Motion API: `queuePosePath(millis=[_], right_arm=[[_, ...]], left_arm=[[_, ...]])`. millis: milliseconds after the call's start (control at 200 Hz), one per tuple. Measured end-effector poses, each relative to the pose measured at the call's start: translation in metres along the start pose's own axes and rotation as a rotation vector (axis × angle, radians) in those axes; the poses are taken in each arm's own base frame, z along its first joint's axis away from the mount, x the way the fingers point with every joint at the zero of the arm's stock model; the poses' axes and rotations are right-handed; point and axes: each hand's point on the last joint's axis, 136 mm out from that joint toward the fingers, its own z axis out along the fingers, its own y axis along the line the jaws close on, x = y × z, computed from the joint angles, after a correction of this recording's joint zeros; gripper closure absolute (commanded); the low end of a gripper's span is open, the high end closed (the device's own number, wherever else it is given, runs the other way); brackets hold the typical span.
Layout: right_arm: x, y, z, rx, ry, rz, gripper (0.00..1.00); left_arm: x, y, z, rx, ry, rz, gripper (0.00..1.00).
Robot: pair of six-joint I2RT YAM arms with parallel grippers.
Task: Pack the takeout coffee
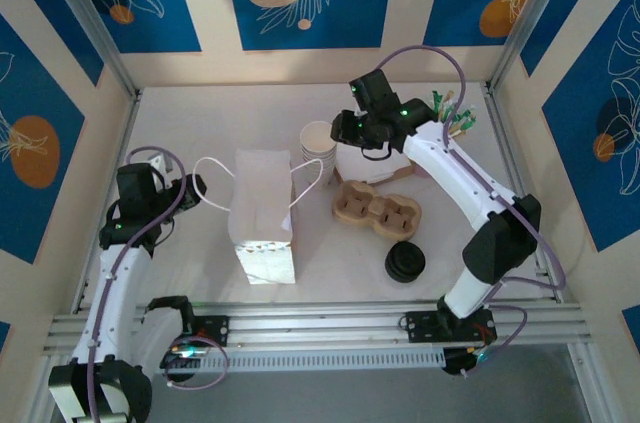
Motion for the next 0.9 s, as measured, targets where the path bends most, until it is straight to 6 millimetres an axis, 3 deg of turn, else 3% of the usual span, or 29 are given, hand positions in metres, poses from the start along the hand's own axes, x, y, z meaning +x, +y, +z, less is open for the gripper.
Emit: queuePosePath(millis=[440,900], right_arm=[[0.002,0.014,0.014,0.020,-0.002,-0.002,0.63],[0.005,0.004,0.029,0.095,0.001,0.014,0.72]], left_arm=[[0.004,-0.002,0.005,0.024,0.025,-0.012,0.50],[0.007,-0.004,0.007,0.036,0.041,-0.022,0.50]])
